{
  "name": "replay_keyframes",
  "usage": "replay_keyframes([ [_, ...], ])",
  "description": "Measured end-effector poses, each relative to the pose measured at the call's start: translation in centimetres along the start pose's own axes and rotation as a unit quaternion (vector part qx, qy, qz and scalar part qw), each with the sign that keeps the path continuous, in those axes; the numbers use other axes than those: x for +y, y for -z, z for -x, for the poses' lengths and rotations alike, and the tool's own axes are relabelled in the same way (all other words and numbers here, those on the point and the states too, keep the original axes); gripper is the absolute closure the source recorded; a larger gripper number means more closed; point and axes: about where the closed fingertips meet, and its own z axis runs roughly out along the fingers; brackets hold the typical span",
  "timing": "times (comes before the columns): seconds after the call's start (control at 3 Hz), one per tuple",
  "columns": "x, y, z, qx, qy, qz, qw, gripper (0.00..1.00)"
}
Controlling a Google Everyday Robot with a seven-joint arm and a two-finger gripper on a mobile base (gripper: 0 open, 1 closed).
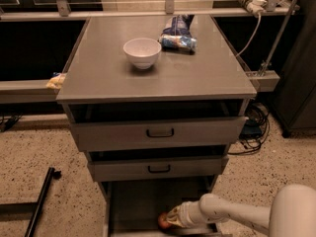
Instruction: Pick apple from bottom drawer and place on counter
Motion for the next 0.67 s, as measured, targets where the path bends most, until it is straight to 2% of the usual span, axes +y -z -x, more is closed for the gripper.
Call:
replay_keyframes([
  [0.67,-1.32,-1.75,-0.37,-0.010,0.003,0.012,0.9999,0.14],
])
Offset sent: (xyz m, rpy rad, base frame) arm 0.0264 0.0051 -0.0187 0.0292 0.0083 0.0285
